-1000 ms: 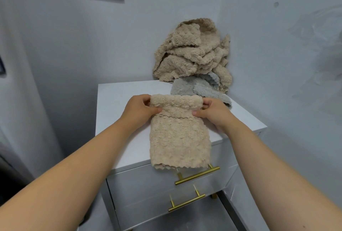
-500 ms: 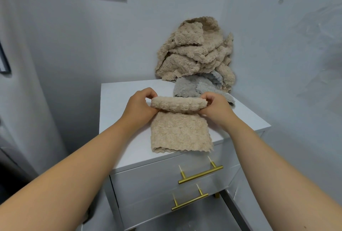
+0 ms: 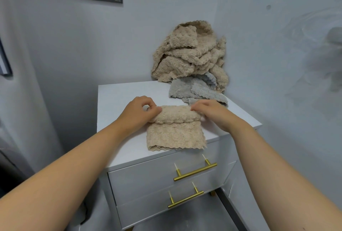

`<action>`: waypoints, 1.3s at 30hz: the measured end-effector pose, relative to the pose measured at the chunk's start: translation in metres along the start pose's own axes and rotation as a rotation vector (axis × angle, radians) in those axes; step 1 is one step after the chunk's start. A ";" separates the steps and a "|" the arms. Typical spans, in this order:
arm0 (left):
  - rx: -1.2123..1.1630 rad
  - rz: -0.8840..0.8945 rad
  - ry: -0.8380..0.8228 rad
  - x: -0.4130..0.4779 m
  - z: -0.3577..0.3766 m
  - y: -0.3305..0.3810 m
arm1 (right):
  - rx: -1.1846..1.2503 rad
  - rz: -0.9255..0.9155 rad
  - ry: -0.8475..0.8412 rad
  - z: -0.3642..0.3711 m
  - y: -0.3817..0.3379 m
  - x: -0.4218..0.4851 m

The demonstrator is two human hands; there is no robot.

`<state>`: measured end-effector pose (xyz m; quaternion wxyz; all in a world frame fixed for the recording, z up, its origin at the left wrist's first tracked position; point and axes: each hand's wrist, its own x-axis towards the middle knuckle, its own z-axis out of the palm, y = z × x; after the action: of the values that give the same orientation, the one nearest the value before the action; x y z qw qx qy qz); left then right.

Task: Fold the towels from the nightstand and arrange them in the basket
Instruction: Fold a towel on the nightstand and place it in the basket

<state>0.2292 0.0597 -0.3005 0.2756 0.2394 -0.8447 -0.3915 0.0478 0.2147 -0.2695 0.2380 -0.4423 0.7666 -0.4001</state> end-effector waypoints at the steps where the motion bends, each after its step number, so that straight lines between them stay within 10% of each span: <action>1: 0.035 0.001 -0.008 0.000 0.001 0.000 | -0.019 -0.007 -0.028 0.001 0.001 0.000; 14: 0.093 -0.064 -0.220 0.010 -0.003 -0.003 | -0.142 0.048 -0.204 0.000 -0.004 0.006; 26: 0.022 -0.017 0.099 0.005 0.005 0.002 | -0.250 -0.053 0.127 0.014 -0.016 0.009; 39: 0.395 0.462 0.091 -0.001 0.006 -0.001 | -0.387 -0.205 0.147 0.005 -0.010 0.009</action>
<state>0.2265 0.0623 -0.3049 0.3431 0.1070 -0.9233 -0.1356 0.0521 0.2023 -0.2641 0.0502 -0.5248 0.7955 -0.2988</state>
